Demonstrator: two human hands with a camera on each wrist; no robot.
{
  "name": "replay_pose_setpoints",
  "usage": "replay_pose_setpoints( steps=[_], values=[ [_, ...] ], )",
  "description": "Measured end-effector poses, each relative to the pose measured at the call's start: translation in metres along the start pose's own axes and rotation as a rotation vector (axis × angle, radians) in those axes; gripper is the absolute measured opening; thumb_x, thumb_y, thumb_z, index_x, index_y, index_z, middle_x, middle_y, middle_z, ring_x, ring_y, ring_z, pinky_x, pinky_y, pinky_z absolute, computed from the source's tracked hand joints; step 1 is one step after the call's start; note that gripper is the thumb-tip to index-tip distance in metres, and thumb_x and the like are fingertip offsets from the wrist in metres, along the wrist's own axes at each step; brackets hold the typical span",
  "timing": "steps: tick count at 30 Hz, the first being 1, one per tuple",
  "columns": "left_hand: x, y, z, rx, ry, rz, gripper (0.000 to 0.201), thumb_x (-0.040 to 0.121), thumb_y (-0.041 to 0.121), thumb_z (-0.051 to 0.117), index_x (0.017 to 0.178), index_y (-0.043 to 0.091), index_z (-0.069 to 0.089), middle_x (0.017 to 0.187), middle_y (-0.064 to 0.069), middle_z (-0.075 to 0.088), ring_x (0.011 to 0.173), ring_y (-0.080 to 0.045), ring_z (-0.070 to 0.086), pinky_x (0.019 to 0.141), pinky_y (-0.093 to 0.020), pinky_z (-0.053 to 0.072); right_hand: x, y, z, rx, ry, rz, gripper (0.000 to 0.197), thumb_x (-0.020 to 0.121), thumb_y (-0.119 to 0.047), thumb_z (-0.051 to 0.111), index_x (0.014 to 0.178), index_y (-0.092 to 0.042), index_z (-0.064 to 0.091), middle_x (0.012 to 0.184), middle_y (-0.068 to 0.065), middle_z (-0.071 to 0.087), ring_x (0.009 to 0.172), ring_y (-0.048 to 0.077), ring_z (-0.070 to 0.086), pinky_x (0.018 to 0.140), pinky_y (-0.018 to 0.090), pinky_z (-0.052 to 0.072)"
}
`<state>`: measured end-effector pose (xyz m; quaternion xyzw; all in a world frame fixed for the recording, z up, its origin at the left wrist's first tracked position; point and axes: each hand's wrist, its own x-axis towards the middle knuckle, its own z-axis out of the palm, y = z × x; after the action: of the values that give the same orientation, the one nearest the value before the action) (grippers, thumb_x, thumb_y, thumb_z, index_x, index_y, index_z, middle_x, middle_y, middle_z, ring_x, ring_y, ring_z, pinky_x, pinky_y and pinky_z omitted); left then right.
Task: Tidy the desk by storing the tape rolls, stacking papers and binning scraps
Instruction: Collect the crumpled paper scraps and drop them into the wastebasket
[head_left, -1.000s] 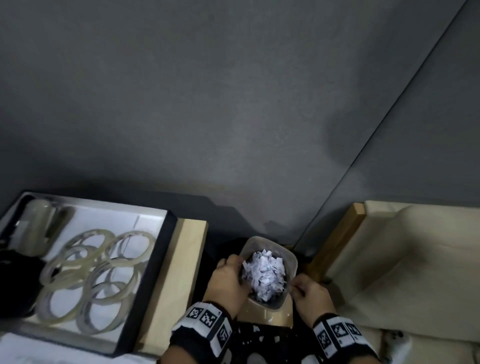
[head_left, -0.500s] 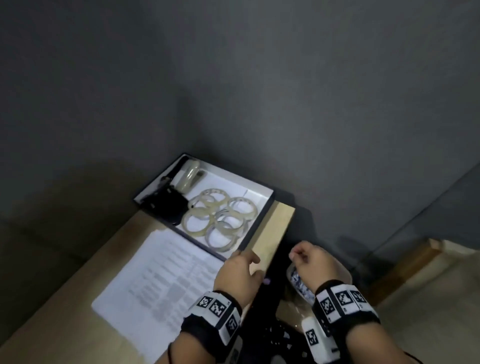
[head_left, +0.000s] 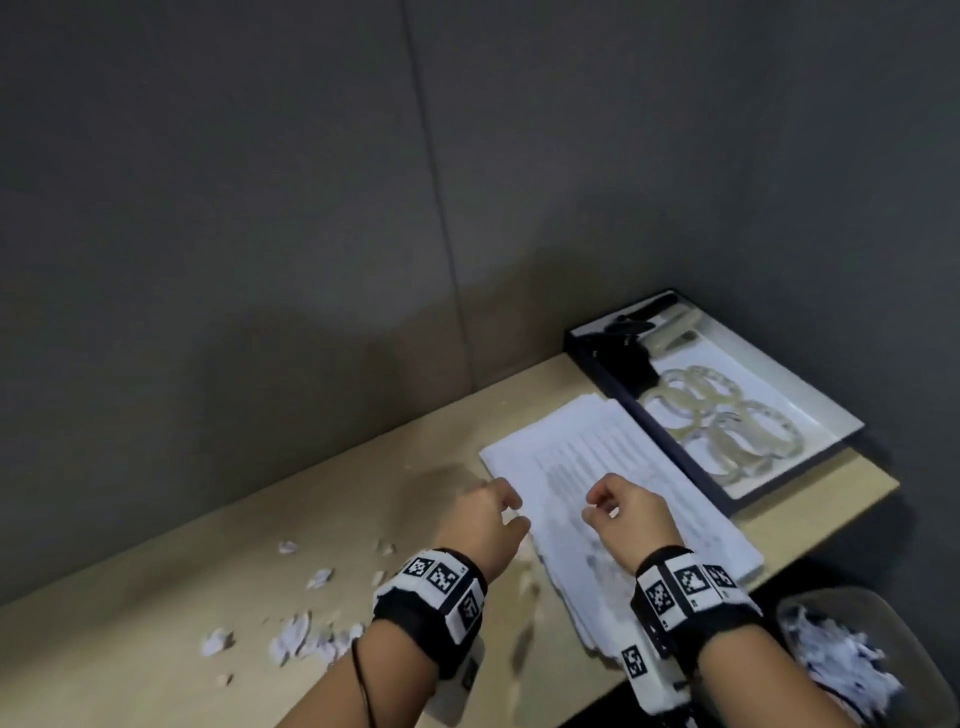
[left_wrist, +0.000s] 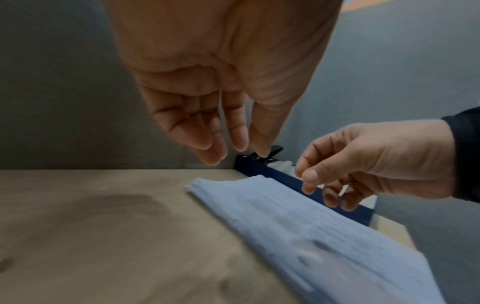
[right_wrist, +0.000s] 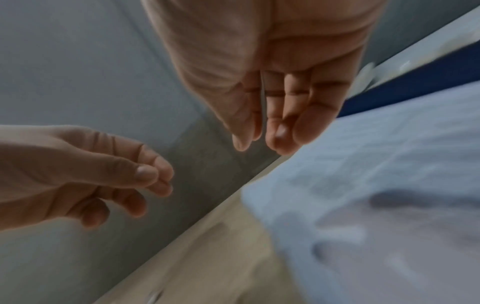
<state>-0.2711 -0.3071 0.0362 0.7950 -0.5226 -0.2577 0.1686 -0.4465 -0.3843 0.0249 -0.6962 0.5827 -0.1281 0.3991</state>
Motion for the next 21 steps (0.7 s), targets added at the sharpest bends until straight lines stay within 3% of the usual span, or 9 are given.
replay_pose_setpoints(
  steps=[4, 9, 15, 19, 21],
  values=[
    [-0.032, -0.071, -0.024, 0.007, 0.07, -0.135, 0.024, 0.083, 0.031, 0.063, 0.106, 0.026, 0.061, 0.11, 0.006, 0.063, 0.095, -0.016, 0.061, 0.077, -0.022, 0.044, -0.009, -0.04, 0.061, -0.099, -0.198, -0.072, 0.012, 0.082, -0.01, 0.066, 0.088, -0.019, 0.059, 0.078, -0.001, 0.061, 0.065, 0.007, 0.056, 0.057, 0.016, 0.042],
    [-0.072, -0.151, -0.042, 0.027, 0.115, -0.345, 0.028, 0.081, 0.028, 0.065, 0.108, 0.022, 0.061, 0.113, -0.001, 0.057, 0.096, -0.02, 0.06, 0.079, -0.025, 0.046, -0.025, -0.066, 0.133, -0.315, -0.408, -0.097, 0.019, 0.077, -0.011, 0.064, 0.087, -0.023, 0.054, 0.082, 0.0, 0.063, 0.069, 0.019, 0.065, 0.064, 0.03, 0.055],
    [-0.115, -0.227, -0.041, -0.024, 0.171, -0.637, 0.053, 0.075, 0.028, 0.07, 0.121, 0.014, 0.048, 0.123, -0.008, 0.041, 0.105, -0.029, 0.056, 0.088, -0.034, 0.048, -0.042, -0.085, 0.191, -0.514, -0.523, -0.15, 0.038, 0.074, -0.022, 0.073, 0.105, -0.017, 0.052, 0.105, 0.003, 0.06, 0.09, 0.021, 0.062, 0.076, 0.027, 0.052],
    [-0.125, -0.243, -0.027, -0.069, 0.262, -0.679, 0.04, 0.086, 0.033, 0.049, 0.124, 0.017, 0.045, 0.129, -0.009, 0.041, 0.103, -0.031, 0.057, 0.088, -0.035, 0.049, -0.047, -0.094, 0.223, -0.586, -0.569, -0.249, 0.028, 0.078, -0.017, 0.067, 0.099, -0.019, 0.049, 0.112, 0.006, 0.058, 0.099, 0.023, 0.058, 0.081, 0.027, 0.048],
    [-0.127, -0.247, -0.02, -0.097, 0.23, -0.634, 0.038, 0.086, 0.028, 0.049, 0.124, 0.022, 0.048, 0.127, -0.008, 0.043, 0.104, -0.029, 0.057, 0.087, -0.032, 0.048, -0.05, -0.101, 0.237, -0.578, -0.571, -0.293, 0.024, 0.081, -0.01, 0.061, 0.097, -0.019, 0.047, 0.113, 0.008, 0.059, 0.099, 0.024, 0.058, 0.08, 0.026, 0.046]
  ],
)
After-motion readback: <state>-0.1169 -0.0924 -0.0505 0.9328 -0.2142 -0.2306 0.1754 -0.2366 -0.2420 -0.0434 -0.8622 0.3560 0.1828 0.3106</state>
